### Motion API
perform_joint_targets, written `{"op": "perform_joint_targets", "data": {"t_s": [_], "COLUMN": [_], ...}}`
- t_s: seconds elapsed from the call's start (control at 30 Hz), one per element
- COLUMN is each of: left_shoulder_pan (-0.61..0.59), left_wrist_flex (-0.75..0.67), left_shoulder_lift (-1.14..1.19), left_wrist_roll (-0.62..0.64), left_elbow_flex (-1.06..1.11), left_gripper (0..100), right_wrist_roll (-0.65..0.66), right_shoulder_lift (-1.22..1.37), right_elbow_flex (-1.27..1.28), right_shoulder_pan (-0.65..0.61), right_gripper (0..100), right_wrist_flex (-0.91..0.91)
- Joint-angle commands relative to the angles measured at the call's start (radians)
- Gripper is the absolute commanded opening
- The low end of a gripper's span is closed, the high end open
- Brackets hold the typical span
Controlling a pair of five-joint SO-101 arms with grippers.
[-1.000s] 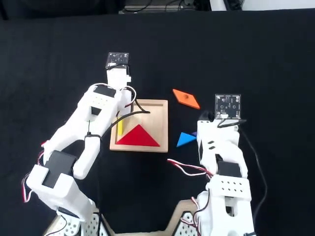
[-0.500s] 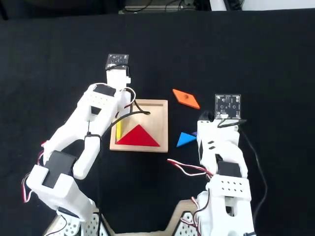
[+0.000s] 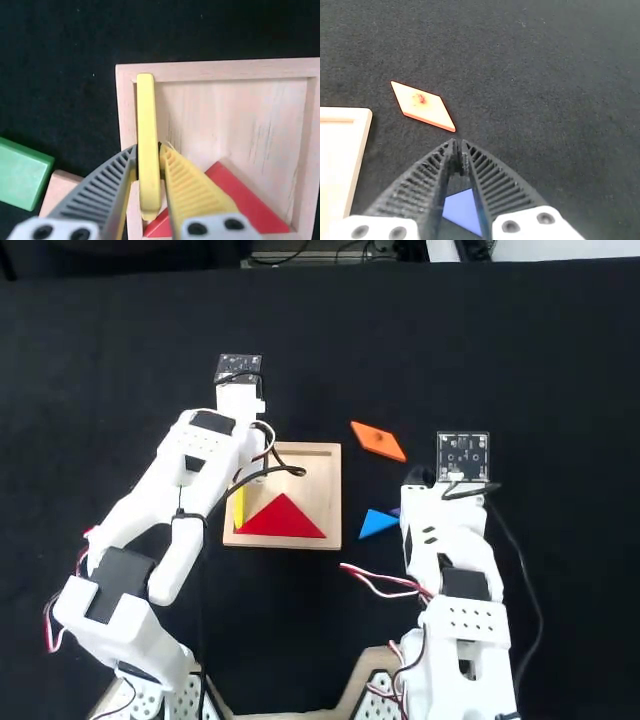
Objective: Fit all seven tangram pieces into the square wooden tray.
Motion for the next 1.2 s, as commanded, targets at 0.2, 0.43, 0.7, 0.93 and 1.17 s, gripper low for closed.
{"op": "perform_joint_targets", "data": {"t_s": [0.2, 0.43, 0.7, 0.93, 1.17], "left_shoulder_pan": [0.033, 0.035, -0.002, -0.008, -0.03], "left_wrist_flex": [0.083, 0.077, 0.084, 0.117, 0.044], "left_shoulder_lift": [-0.002, -0.002, -0.002, -0.104, -0.345], "left_wrist_roll": [0.02, 0.014, 0.012, 0.011, 0.011], "left_elbow_flex": [0.012, 0.007, 0.012, 0.027, 0.182], "left_gripper": [3, 3, 18, 20, 20], "right_wrist_roll": [-0.002, -0.002, -0.002, -0.002, -0.002], "right_shoulder_lift": [-0.012, -0.012, -0.012, -0.012, -0.012], "right_elbow_flex": [-0.015, -0.015, -0.015, -0.015, -0.015], "right_shoulder_pan": [-0.014, -0.014, -0.014, -0.014, -0.014], "right_gripper": [1.5, 1.5, 1.5, 1.5, 1.5], "right_wrist_flex": [-0.025, -0.025, -0.025, -0.025, -0.025]}}
